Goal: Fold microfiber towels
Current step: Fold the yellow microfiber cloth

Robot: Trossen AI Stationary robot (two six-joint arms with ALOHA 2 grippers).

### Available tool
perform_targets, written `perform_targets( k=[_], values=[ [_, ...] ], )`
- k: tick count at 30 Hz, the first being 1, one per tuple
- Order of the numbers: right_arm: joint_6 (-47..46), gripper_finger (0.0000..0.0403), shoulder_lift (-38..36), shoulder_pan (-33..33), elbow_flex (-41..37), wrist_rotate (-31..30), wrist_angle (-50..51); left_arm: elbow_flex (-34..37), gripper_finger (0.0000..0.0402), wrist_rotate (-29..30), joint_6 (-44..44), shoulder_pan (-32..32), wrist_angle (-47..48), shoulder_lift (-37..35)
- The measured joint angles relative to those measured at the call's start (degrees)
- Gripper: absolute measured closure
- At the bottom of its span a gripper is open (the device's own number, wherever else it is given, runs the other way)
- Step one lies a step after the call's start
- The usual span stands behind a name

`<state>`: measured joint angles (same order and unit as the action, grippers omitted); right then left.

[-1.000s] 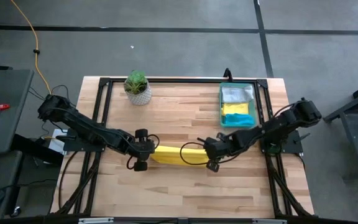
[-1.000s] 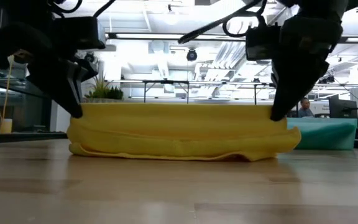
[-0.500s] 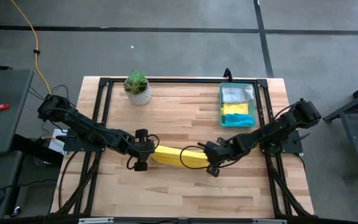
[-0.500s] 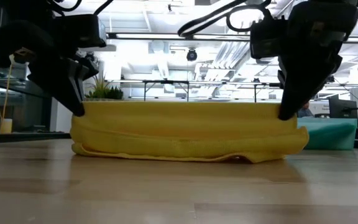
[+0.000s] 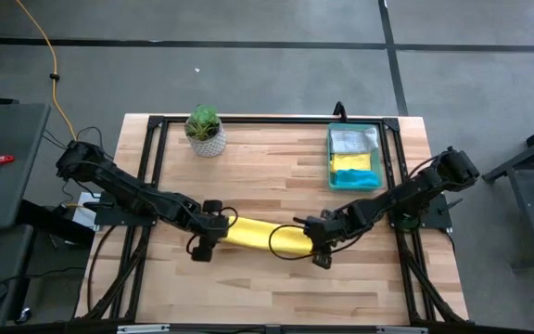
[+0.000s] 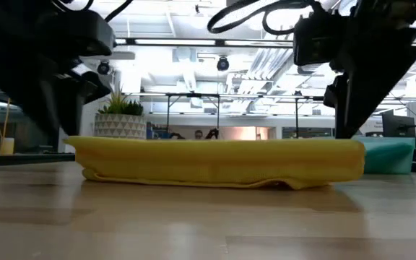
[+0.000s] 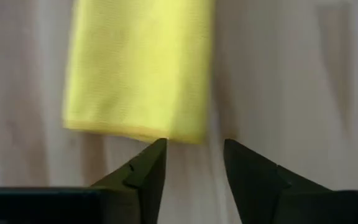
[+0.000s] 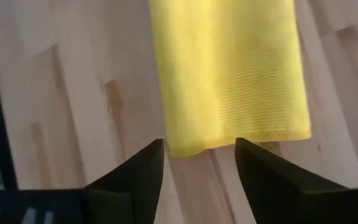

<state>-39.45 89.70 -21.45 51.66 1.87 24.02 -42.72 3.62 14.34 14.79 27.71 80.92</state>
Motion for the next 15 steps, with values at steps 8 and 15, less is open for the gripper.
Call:
perform_targets(
  k=[8,15],
  values=[
    [1.56,0.0204,-5.57,0.00,0.00,-2.85,3.05,-2.90,0.0231,-0.02,-4.47,-0.15,6.39,-6.34],
    [0.48,0.0203,-7.33,0.04,0.00,-13.98,1.65,-3.09,0.0243,4.80,-9.62,-1.88,-4.99,-7.51]
  ],
)
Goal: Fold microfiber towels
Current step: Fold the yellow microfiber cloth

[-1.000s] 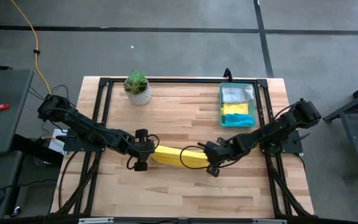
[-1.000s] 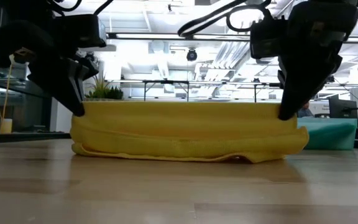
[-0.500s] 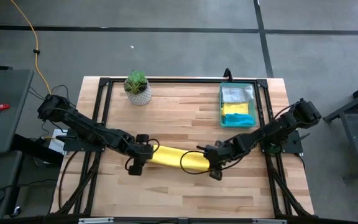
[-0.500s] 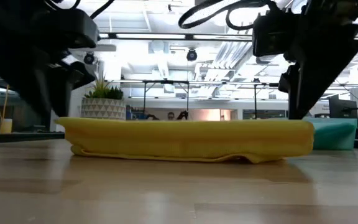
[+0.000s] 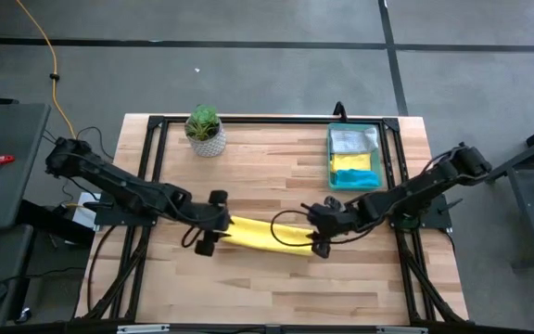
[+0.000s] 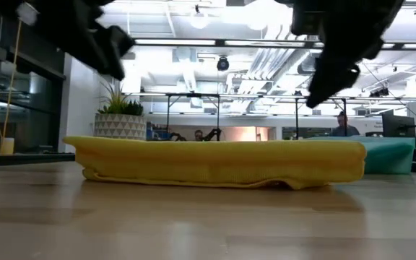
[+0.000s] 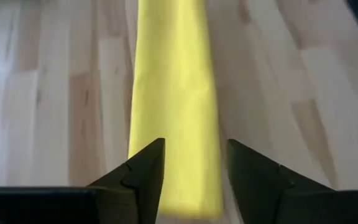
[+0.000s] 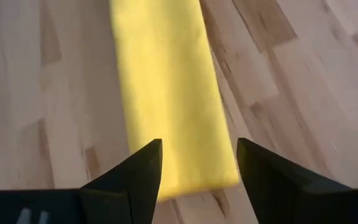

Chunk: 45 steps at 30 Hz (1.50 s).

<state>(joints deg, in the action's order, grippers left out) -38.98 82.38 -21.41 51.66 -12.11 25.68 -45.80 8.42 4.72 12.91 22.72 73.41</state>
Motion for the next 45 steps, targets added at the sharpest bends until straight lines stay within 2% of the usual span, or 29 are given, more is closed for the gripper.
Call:
perform_targets(
  k=[8,14,22,28,32,41,45],
  values=[
    [-1.02,0.0203,6.16,0.00,-0.02,-2.55,-8.32,0.03,0.0288,0.68,-0.42,-2.76,-11.93,12.19],
    [-3.70,0.0203,11.38,-0.76,-0.02,-1.93,-11.01,0.10,0.0337,-0.93,3.03,-2.11,-10.85,20.09],
    [-1.24,0.0203,12.56,-3.20,-0.07,-2.74,-7.99,-0.14,0.0382,-0.04,6.17,0.46,-9.34,24.34],
    [3.20,0.0203,12.56,-1.58,-0.07,-7.03,-4.86,0.02,0.0386,2.44,16.60,1.03,-12.24,24.80],
    [7.41,0.0203,12.56,0.84,-0.07,-6.75,-4.78,0.11,0.0387,2.86,21.84,1.03,-15.30,24.96],
    [13.40,0.0203,9.44,3.10,-0.07,-1.35,-1.89,0.11,0.0383,3.54,20.63,1.00,-13.66,24.94],
    [12.06,0.0203,8.10,2.99,-0.05,-1.15,-5.61,0.11,0.0370,3.70,20.06,1.00,-13.62,24.94]
  ],
)
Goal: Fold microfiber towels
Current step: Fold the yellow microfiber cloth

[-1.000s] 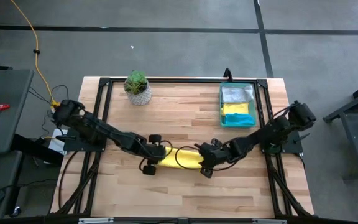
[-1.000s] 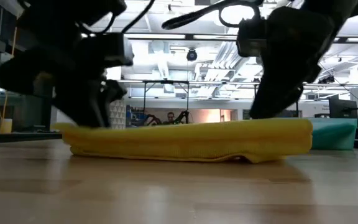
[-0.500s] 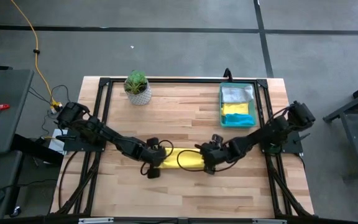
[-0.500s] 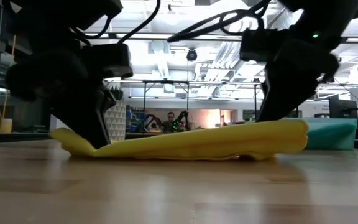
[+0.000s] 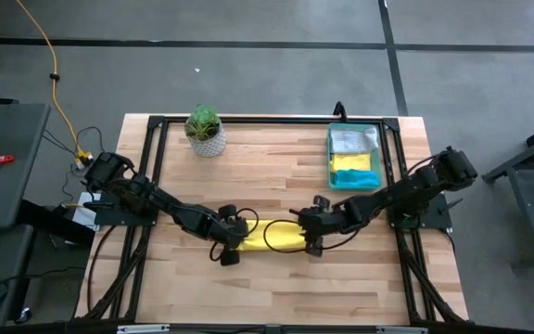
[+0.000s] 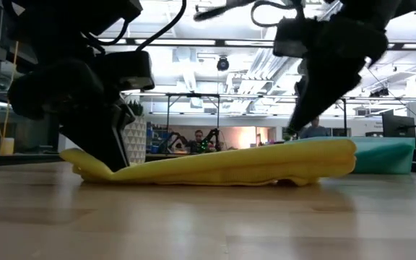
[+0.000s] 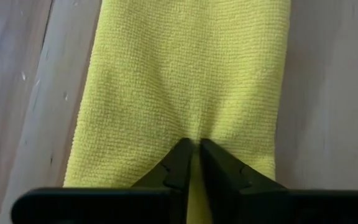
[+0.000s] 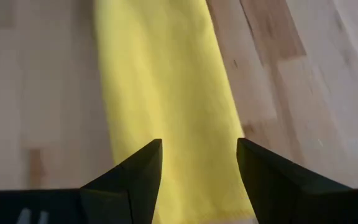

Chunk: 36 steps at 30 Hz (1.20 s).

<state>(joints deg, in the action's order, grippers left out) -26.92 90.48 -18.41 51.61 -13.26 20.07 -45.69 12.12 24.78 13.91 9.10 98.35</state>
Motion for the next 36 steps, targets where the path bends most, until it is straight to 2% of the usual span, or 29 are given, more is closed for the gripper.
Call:
perform_targets(
  k=[6,15,22,26,30,36],
  values=[
    [0.00,0.0203,2.63,-0.70,0.05,0.29,-7.23,0.00,0.0342,1.01,-0.95,0.00,0.07,-0.02],
    [-0.06,0.0203,9.75,-0.85,0.05,4.04,-7.23,0.00,0.0290,1.82,-0.52,0.00,0.09,-0.04],
    [-0.02,0.0203,10.97,-0.79,0.20,4.92,-6.11,0.00,0.0246,1.79,-1.39,-0.02,0.09,-0.07],
    [0.26,0.0203,9.42,-0.79,0.15,5.44,-4.98,-0.11,0.0227,0.59,-2.72,-0.21,0.56,-0.26],
    [-0.02,0.0203,5.31,-0.71,0.09,5.65,-2.41,-1.08,0.0215,-3.21,-4.38,-1.02,6.37,-3.26],
    [-1.52,0.0203,-1.97,-0.72,0.07,4.09,5.60,-1.99,0.0211,-2.97,-8.79,-2.44,15.33,-11.76]
  ],
)
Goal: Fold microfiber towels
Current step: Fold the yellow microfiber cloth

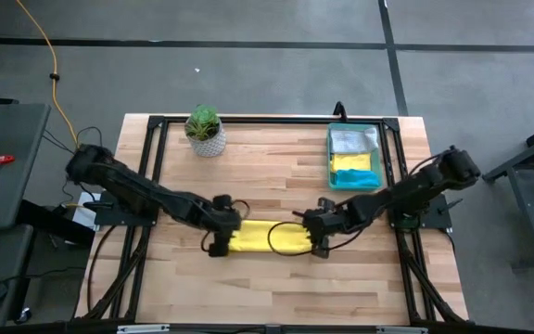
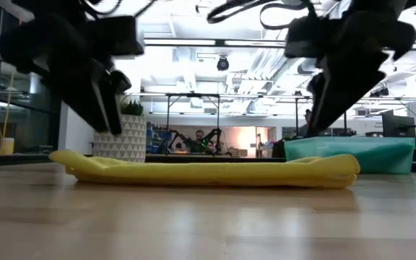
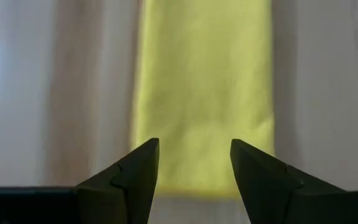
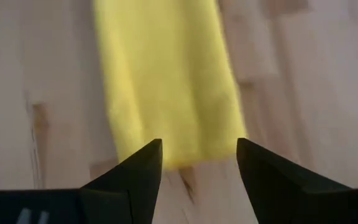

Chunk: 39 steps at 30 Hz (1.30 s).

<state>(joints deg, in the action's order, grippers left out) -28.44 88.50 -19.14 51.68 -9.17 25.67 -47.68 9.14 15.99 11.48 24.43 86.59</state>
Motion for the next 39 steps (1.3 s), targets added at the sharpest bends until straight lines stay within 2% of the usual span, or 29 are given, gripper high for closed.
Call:
perform_targets(
  k=[6,8,13,17,22,23,28,32,39],
  values=[
    [-6.02,0.0203,-3.90,-1.38,-0.39,-2.97,8.55,0.03,0.0211,3.30,0.21,-0.65,6.96,-6.80],
    [-7.30,0.0203,-4.60,-2.06,-2.16,-1.71,8.15,0.52,0.0213,3.54,0.26,-0.63,7.33,-7.17],
    [-16.41,0.0203,-8.24,-3.87,-10.12,3.77,3.47,5.93,0.0232,-1.31,3.24,-0.45,0.93,-7.18],
    [-26.31,0.0203,-13.01,-5.04,-16.03,4.28,-4.84,10.32,0.0280,-1.09,6.88,-0.07,-5.44,-7.19],
    [-39.37,0.0203,-15.72,-4.67,-22.65,4.88,-19.20,13.67,0.0380,-1.16,9.61,-0.68,-10.01,-6.35],
    [-40.87,0.0203,-15.59,-4.51,-23.70,5.21,-21.92,14.14,0.0391,-1.13,10.39,-0.75,-10.10,-6.23],
    [-51.36,0.0203,-14.90,-4.50,-28.57,5.08,-30.88,16.01,0.0395,-1.12,13.26,-1.00,-11.11,-6.34],
    [-60.16,0.0203,-13.26,-4.49,-30.12,3.07,-32.27,16.96,0.0398,-1.13,15.12,-1.00,-10.79,-6.34],
    [-64.93,0.0190,-6.56,-4.48,-30.01,1.21,-39.12,16.99,0.0401,-3.53,15.36,-0.95,-12.03,-4.49]
  ],
)
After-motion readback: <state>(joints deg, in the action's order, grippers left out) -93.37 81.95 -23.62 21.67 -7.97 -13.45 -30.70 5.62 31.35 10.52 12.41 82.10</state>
